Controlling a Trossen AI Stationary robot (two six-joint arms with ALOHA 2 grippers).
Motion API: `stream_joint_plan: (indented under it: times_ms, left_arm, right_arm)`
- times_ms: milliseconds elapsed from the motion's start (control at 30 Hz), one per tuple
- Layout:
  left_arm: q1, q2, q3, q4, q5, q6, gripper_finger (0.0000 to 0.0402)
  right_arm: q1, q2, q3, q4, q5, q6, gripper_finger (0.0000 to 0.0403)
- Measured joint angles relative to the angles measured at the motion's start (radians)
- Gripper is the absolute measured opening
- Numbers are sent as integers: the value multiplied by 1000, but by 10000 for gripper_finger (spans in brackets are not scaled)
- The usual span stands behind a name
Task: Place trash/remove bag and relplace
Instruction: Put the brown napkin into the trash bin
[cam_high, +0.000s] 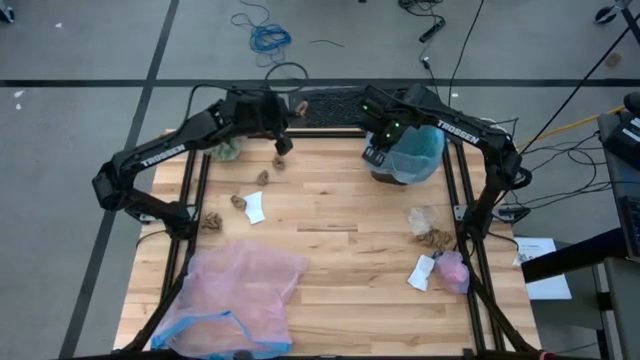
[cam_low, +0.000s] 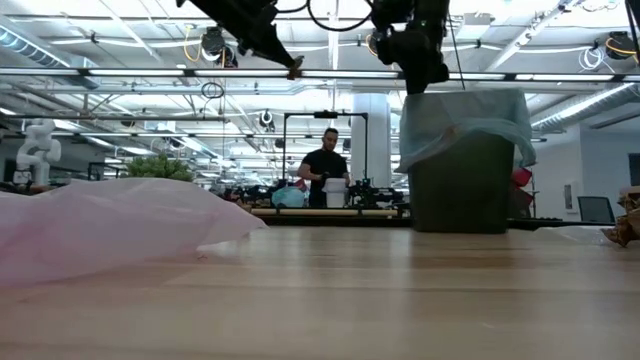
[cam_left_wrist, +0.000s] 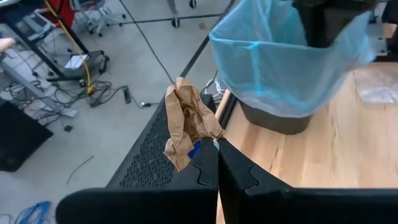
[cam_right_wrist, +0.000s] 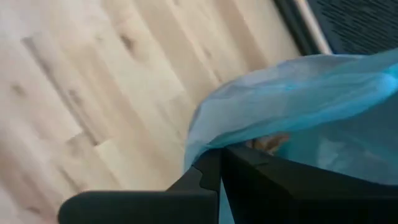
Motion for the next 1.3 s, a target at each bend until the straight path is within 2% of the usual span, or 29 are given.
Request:
stream_joint_plan:
  times_ms: [267,467,600,833,900,967,1067,1167,1300]
  left_arm:
    - [17,-2,0,-25,0,-22,0]
    - [16,-2,0,-22,3,-26,0]
    - [15,-1,0,27,79,-33,0]
    - [-52,69,0,304,378,-124,0]
    - [-84,112,0,392,432,-152,0]
    - [-121,162,0,472,451,-157,0]
    - [-163,253,49,503,452,-156,0]
    - [-191,353,137,495,447,-155,0]
    - [-213,476,272,400,406,-123,6]
  right_arm:
    - [59,0,0,53,-169,-38,0]
    - [124,-9,0,109,-197,-44,0]
    - [146,-60,0,138,-122,-29,0]
    - [153,-206,1,159,3,36,0]
    - [157,-256,2,175,41,49,0]
    - [162,-302,2,198,67,59,0]
    - [164,-365,2,251,72,72,0]
    - [163,-412,2,300,73,72,0]
    - [163,-444,2,329,71,70,4]
